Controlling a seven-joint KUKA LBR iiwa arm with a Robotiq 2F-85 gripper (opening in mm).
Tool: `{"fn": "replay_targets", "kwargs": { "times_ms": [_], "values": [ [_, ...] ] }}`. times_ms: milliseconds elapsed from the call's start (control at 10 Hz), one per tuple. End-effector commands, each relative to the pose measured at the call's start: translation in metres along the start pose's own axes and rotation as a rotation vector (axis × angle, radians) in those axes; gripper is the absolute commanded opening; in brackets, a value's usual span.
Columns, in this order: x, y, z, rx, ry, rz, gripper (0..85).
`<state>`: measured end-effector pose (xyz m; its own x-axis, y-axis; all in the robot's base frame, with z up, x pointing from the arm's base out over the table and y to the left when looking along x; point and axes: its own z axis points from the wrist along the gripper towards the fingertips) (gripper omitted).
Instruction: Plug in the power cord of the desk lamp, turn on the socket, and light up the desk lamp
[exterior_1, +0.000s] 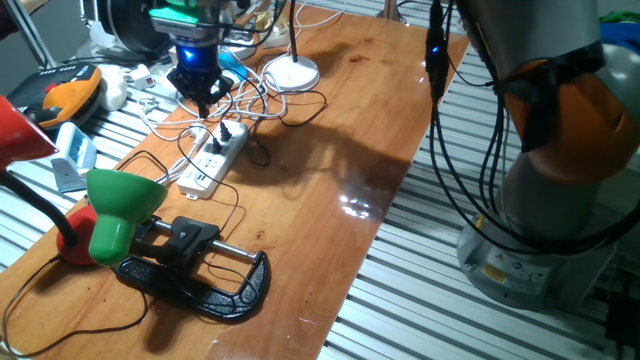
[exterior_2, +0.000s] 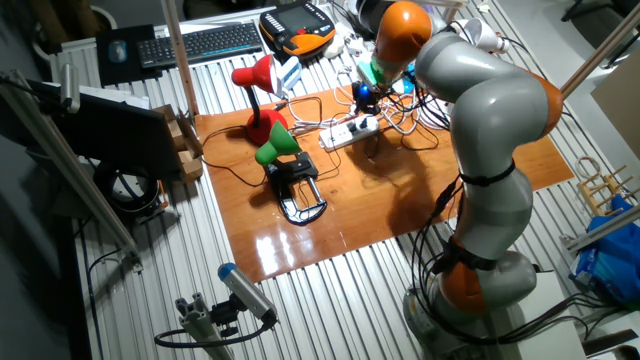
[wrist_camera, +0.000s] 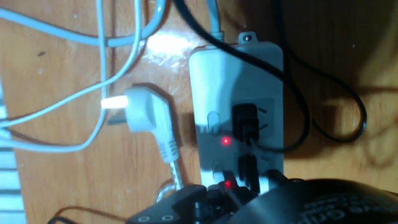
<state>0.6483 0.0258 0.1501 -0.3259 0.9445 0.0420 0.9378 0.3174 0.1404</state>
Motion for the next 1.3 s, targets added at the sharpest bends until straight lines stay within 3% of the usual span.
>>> {"fn": "replay_targets", "kwargs": {
  "times_ms": [0, 300, 500, 700, 1000, 1200],
  "values": [
    [0.0, 0.001, 0.0, -0.004, 0.035, -0.361, 0.0],
    [-0.001, 0.004, 0.004, -0.02, 0.026, -0.641, 0.0],
    [-0.001, 0.008, 0.008, -0.041, -0.006, -0.76, 0.0],
    [0.001, 0.013, 0.013, -0.031, -0.03, -0.824, 0.0],
    [0.004, 0.025, 0.03, -0.004, -0.003, -0.904, 0.0],
    [0.004, 0.028, 0.037, 0.021, -0.009, -1.022, 0.0]
  ]
}}
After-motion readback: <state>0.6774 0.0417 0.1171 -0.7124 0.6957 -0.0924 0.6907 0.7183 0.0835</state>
